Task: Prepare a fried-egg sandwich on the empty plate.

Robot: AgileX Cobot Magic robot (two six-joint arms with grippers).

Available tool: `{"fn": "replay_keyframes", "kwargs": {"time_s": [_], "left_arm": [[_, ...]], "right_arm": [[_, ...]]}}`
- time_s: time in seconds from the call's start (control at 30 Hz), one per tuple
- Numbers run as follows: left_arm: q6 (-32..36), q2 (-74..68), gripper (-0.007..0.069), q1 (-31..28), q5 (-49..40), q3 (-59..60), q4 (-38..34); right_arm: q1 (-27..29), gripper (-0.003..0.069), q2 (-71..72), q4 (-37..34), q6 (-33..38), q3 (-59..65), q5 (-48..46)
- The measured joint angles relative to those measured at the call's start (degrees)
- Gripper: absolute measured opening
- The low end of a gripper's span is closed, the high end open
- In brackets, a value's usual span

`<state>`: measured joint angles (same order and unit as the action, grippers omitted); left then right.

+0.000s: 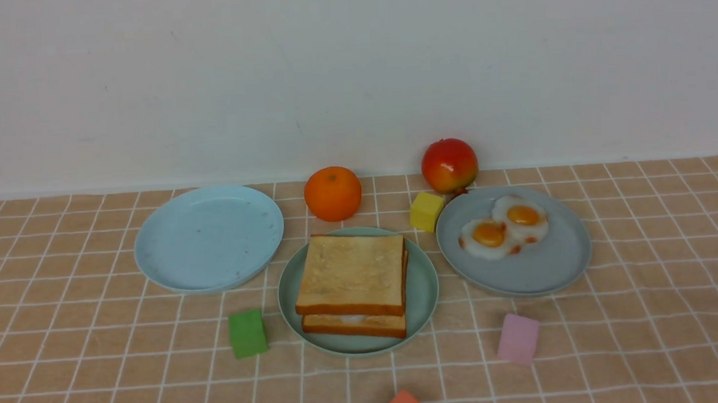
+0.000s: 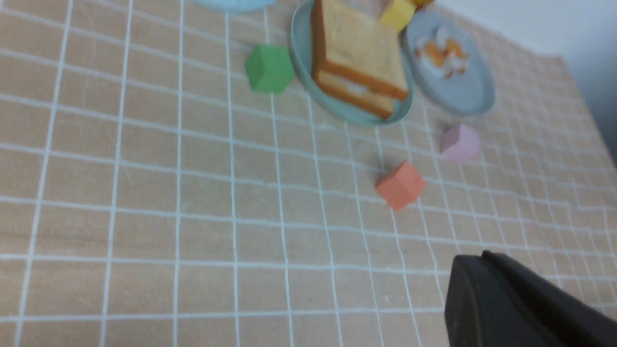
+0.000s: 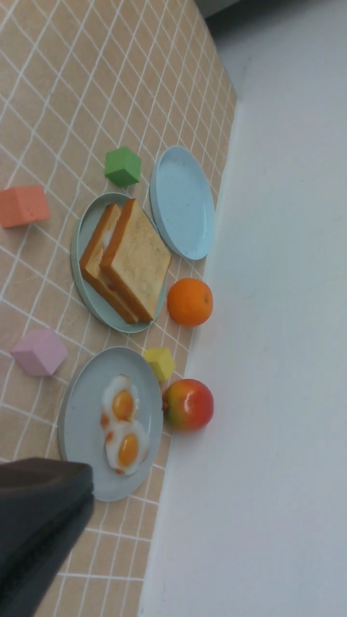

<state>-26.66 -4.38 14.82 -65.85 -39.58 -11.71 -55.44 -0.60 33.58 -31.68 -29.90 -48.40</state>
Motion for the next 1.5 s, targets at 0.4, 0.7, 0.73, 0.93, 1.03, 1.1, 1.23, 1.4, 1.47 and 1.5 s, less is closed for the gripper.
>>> {"fn": "replay_keyframes", "kwargs": {"time_s": [0.4, 0.7, 0.73, 0.93, 1.03, 1.1, 1.23, 1.4, 1.47, 1.5], "left_arm": [[1.9, 1.1, -0.0013, 0.0, 0.0, 0.0, 0.6], [2.5, 1.1, -0.0013, 0.0, 0.8, 1.4, 1.1], [3.1, 1.1, -0.0013, 0.0, 1.2, 2.4, 1.4], [4.9, 3.7, -0.0013, 0.0, 14.4, 11.4, 11.0], [5.1, 4.5, -0.0013, 0.0, 28.0, 18.7, 16.4], [6.0, 4.8, -0.0013, 0.0, 37.2, 24.0, 17.1], [9.1, 5.0, -0.0013, -2.6, 41.2, 31.7, 14.8], [12.3, 5.0, -0.0013, -9.3, 41.3, 39.5, 10.9], [12.5, 5.0, -0.0013, -10.2, 41.3, 40.7, 10.3], [12.9, 5.0, -0.0011, -10.5, 42.7, 41.0, 10.2]], "right_arm": [[0.0, -0.0006, -0.2, 0.2, 0.0, 0.1, 1.1], [0.0, 0.0, -0.2, 0.2, 0.0, 0.1, 1.1], [0.0, 0.0001, -0.2, 0.2, 0.0, 0.1, 1.1], [0.0, 0.0004, -0.2, 0.2, 0.0, 0.1, 1.1], [0.0, 0.0006, -0.2, 0.2, 0.0, 0.1, 1.1], [0.0, 0.0008, -0.2, 0.2, 0.0, 0.1, 1.1], [0.0, 0.0012, -0.2, 0.2, 0.0, 0.1, 1.1], [0.0, 0.0017, -0.2, 0.2, 0.0, 0.1, 1.1], [0.0, 0.0018, -0.2, 0.2, 0.0, 0.1, 1.1], [0.0, 0.002, -0.2, 0.2, 0.0, 0.1, 1.2]]}}
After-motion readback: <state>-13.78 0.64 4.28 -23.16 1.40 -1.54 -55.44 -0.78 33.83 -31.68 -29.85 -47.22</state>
